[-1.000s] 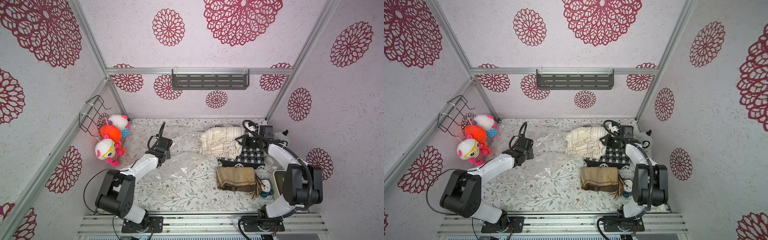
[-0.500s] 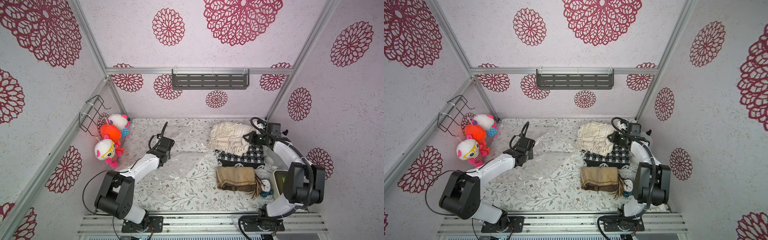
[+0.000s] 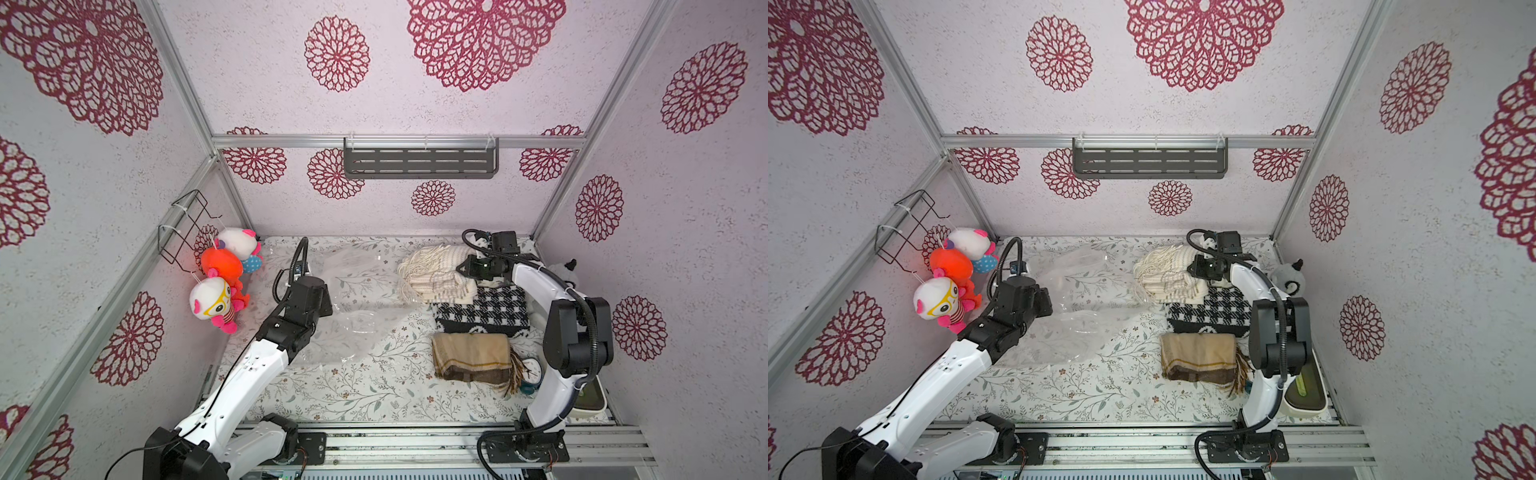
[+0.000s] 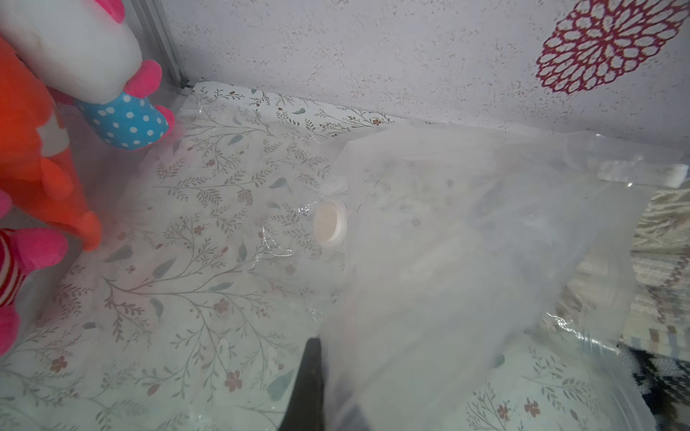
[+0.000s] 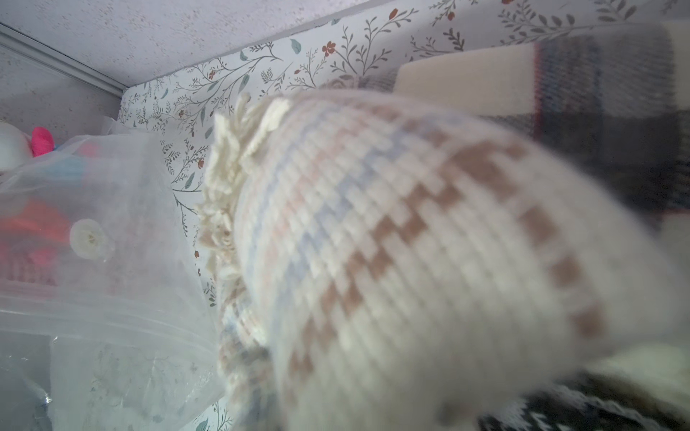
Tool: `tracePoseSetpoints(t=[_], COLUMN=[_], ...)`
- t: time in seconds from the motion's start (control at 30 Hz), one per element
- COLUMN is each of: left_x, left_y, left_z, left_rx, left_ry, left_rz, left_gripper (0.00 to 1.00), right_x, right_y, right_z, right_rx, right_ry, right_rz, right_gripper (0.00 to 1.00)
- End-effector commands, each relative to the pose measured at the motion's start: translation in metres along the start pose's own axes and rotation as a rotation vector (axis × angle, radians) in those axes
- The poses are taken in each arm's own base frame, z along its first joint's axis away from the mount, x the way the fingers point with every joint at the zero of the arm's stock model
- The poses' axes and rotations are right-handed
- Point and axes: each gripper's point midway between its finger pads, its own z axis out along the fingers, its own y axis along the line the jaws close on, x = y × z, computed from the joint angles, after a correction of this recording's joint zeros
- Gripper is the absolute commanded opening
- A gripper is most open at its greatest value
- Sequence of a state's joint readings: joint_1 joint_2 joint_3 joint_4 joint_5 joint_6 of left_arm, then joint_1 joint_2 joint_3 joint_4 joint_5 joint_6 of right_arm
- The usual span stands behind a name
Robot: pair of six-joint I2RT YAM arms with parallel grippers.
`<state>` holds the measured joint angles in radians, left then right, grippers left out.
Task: Take the scarf out of the vacuum bag
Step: Place the scarf at the center of the board.
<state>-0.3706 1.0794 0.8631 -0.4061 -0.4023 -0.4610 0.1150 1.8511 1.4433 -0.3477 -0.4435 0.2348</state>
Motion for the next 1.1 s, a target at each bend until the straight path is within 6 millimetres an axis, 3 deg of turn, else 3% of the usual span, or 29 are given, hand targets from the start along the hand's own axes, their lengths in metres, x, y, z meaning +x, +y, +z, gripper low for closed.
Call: tracePoseSetpoints(t=[0.0,0.17,0.27,0.37,0.5,0.73,0.9,1.0,1.07], left_x=[-0.005,-0.015,-0.011,-0.007,-0.003,0.008,0.017,0.021,0.021], left_y=[0.01,0.009,-0.003,-0.012,-0.012,-0.012,-0.011,-0.011,-0.011], left_z=[-0.013,-0.025,-0.022,-0.015,-0.011,-0.009,-0.008,-0.007,-0.007], left_rx=[-0.002,0.057,0.122,0.155,0.151,0.162,0.167,0.162,0.16], left_ry=[-0.032,-0.053,-0.032,-0.015,-0.001,0.015,0.033,0.047,0.048], left_rz=[-0.016,-0.052,-0.057,-0.06,-0.062,-0.073,-0.079,-0.07,-0.068], left_gripper=[0.0,0.0,0.0,0.0,0.0,0.0,0.0,0.0,0.0], right_x=[-0.025,-0.013,-0.015,-0.013,-0.012,-0.028,-0.019,-0.007,-0.008], right_y=[0.021,0.068,0.083,0.11,0.13,0.207,0.201,0.169,0.148], right_z=[-0.008,0.046,0.061,0.075,0.099,0.084,0.129,0.15,0.148], right_rx=[-0.032,-0.121,-0.132,-0.234,-0.266,-0.4,-0.462,-0.293,-0.255], right_ry=[-0.058,0.051,0.045,0.041,0.063,0.029,0.076,0.122,0.123], right_rz=[0.002,-0.03,-0.034,-0.007,-0.015,-0.099,-0.028,-0.078,-0.065], right_gripper=[0.0,0.0,0.0,0.0,0.0,0.0,0.0,0.0,0.0])
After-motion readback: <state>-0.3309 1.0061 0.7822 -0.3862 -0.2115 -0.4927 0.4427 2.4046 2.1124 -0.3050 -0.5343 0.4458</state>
